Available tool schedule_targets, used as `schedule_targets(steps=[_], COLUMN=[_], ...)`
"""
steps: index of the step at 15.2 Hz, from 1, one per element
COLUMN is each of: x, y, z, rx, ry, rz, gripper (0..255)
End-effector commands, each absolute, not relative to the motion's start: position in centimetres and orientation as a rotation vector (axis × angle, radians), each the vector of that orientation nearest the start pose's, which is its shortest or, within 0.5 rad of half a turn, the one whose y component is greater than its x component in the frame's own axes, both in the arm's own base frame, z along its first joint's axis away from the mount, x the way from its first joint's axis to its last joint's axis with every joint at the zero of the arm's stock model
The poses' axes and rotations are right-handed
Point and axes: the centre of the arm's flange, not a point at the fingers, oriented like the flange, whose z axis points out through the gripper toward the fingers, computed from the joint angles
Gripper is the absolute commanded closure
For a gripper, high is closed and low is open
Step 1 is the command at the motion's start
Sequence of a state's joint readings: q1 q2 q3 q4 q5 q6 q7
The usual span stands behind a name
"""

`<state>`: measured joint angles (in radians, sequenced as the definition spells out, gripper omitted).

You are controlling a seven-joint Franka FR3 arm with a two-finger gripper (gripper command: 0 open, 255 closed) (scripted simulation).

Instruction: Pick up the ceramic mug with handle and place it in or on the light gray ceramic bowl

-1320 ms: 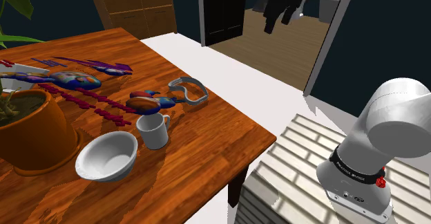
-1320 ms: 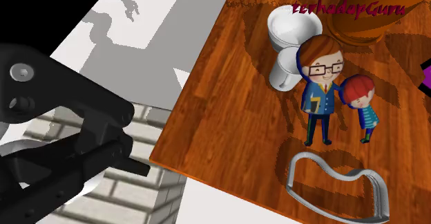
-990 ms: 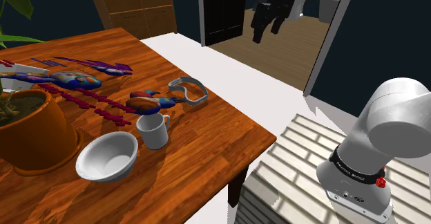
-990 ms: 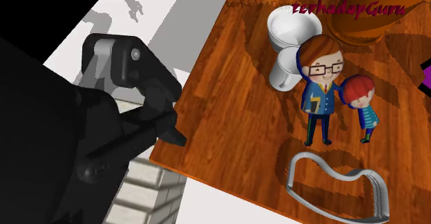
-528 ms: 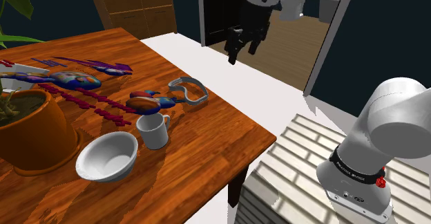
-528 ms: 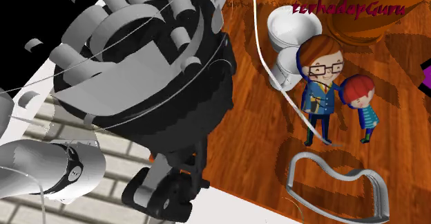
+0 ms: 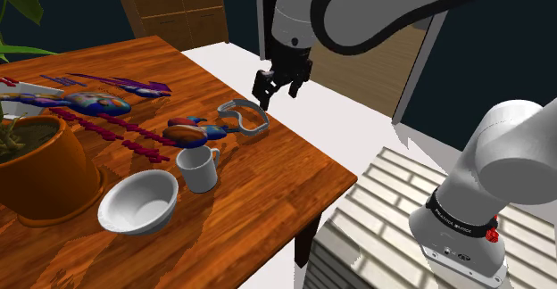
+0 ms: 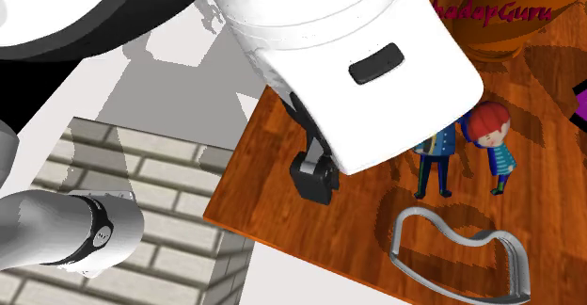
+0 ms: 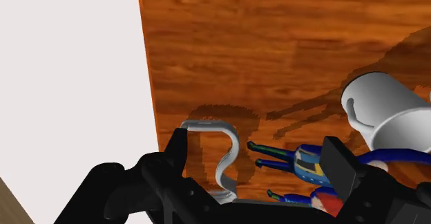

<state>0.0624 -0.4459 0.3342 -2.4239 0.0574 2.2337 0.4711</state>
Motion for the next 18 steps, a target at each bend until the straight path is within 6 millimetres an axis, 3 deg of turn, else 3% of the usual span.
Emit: schedule_targets(steps=[1, 14, 18], x=[41.1, 48.2, 48.9], y=[20.1, 31.9, 32.1], z=[47.1, 38.6, 36.6], rx=[-3.086, -3.014, -3.014], ry=[0.196, 0.263, 0.263], rz=[-0.405, -0.464, -0.464], gripper=[0, 0, 0])
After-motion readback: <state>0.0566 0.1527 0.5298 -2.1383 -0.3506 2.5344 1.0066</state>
